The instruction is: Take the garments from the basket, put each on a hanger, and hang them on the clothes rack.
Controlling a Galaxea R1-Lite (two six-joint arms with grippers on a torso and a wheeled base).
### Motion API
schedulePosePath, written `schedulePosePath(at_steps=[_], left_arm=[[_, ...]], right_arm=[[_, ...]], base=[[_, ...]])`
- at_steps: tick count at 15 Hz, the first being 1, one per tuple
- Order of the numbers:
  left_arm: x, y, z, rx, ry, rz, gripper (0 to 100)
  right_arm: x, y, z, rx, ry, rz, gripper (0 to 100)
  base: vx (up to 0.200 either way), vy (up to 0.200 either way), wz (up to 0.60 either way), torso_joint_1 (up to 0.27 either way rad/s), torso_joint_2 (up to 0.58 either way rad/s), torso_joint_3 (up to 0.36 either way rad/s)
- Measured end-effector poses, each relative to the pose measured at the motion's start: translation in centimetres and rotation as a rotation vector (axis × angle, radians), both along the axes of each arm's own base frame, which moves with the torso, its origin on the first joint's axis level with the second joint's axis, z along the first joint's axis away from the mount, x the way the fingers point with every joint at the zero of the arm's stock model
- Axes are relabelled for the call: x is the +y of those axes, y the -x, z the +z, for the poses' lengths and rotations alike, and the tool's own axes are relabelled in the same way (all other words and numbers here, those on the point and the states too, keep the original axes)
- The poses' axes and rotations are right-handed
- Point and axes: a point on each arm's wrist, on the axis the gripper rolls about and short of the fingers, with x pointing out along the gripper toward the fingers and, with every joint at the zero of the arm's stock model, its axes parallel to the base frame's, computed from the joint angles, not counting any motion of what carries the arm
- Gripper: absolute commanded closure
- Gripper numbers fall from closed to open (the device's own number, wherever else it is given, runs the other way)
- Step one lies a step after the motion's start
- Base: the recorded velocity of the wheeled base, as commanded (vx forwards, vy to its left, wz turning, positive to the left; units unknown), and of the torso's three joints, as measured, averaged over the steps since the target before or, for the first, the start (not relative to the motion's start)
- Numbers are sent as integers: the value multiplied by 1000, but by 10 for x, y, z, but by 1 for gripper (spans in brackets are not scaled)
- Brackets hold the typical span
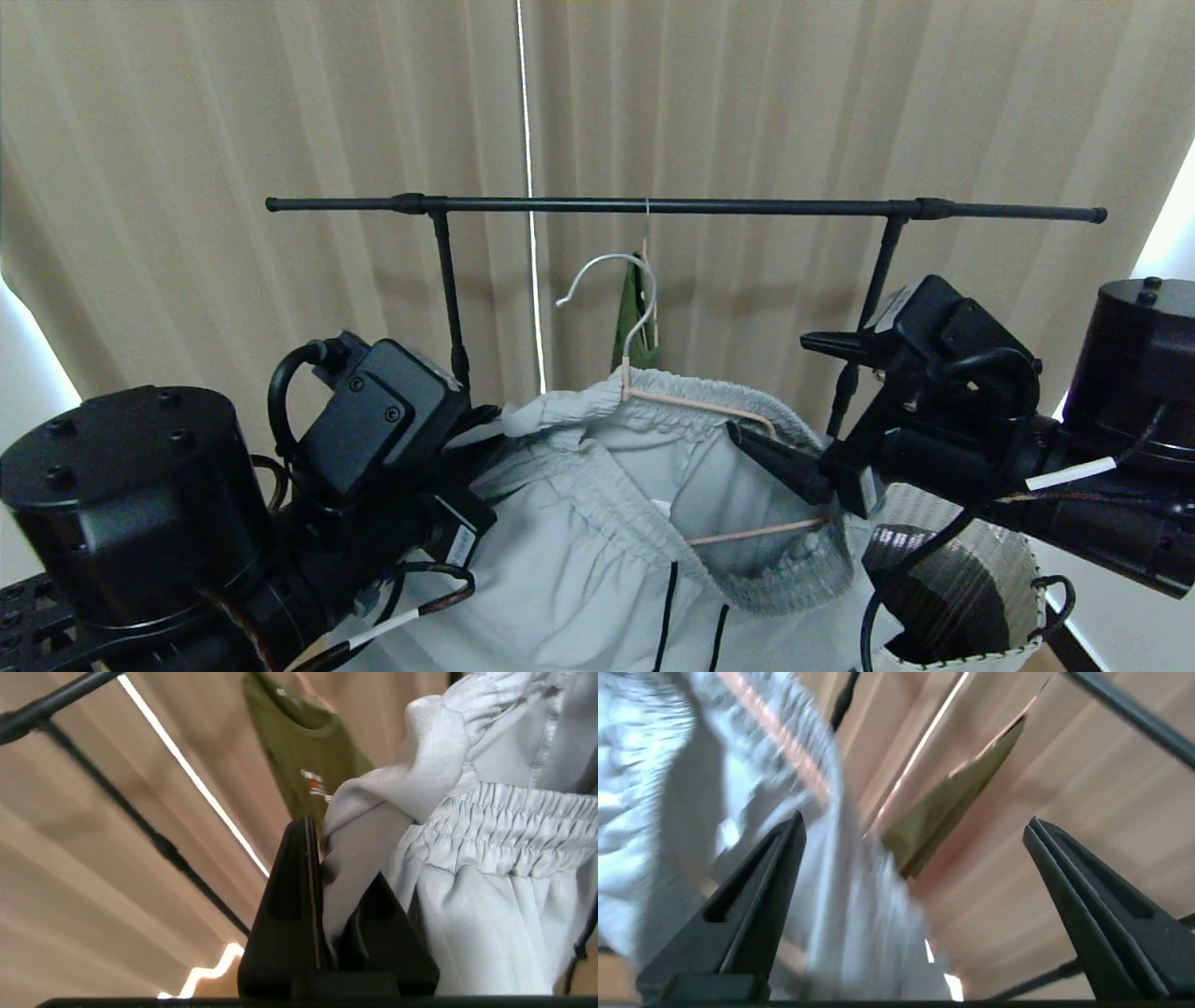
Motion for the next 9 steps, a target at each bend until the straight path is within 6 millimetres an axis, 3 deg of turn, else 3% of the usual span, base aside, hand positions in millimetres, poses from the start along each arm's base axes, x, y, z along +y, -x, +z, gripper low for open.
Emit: schedulePosePath(at_steps=[6, 7, 9], left_arm=[[-7, 8, 0, -43, -20, -49, 100], [-7, 8, 0, -44, -19, -51, 100], [-7, 8, 0, -44, -18, -49, 100]], right_arm=[[14, -7, -7, 24, 19, 30, 0], [15, -7, -8, 27, 21, 31, 100], [17, -6, -9, 28, 22, 38, 100]], base=[[0, 0, 0, 0, 0, 0], [0, 0, 0, 0, 0, 0], [0, 0, 0, 0, 0, 0]])
